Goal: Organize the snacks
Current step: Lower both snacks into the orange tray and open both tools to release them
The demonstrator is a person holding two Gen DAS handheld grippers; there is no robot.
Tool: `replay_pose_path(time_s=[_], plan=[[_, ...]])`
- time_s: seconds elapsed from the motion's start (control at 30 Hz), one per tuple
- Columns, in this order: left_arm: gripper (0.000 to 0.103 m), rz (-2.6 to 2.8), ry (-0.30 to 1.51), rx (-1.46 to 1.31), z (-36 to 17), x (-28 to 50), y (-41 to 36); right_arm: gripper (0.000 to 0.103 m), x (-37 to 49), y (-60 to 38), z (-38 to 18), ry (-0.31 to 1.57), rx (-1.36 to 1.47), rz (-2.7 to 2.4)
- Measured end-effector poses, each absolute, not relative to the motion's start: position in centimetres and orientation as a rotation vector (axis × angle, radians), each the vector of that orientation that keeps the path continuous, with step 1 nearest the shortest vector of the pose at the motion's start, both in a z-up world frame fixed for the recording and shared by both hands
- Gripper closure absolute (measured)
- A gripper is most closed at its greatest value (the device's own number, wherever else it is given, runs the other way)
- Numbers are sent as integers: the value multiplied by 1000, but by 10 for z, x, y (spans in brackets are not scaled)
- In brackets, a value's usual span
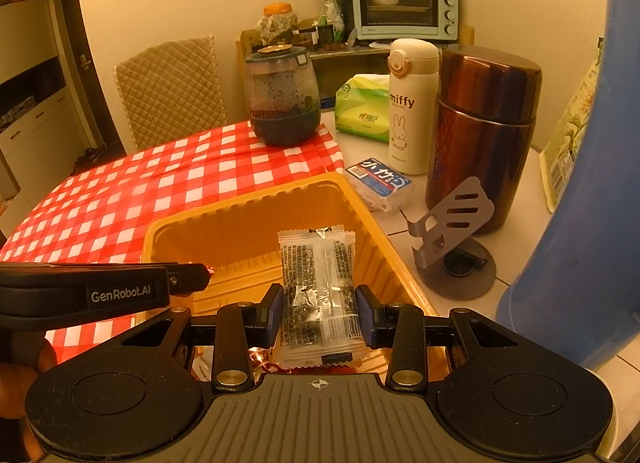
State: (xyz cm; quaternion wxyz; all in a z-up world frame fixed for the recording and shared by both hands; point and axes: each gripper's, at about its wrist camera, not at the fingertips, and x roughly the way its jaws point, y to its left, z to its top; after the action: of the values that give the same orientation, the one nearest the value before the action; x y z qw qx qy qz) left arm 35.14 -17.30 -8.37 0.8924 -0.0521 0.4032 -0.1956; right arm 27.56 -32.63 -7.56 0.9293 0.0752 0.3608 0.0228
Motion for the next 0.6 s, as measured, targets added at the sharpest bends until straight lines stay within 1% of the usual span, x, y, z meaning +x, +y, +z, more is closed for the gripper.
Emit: replay_pose_path(time_s=[0.03,0.07,0.1,0.23,0.3,0.47,0.6], plan=[[80,-412,838,-112,-84,353,-172,64,278,-325,-76,740,153,49],[72,-408,837,-112,-84,355,-172,64,281,-325,-76,740,153,51],[69,-401,831,-108,-84,355,-170,64,283,-324,-77,740,152,52],[67,-392,829,-98,-86,356,-161,64,287,-323,-79,741,151,57],[64,-384,816,-83,-85,354,-156,64,287,-323,-80,742,154,62],[54,-351,788,-43,-81,349,-144,64,295,-318,-81,742,154,77],[52,-331,782,-35,-79,348,-137,64,305,-315,-78,736,156,87]])
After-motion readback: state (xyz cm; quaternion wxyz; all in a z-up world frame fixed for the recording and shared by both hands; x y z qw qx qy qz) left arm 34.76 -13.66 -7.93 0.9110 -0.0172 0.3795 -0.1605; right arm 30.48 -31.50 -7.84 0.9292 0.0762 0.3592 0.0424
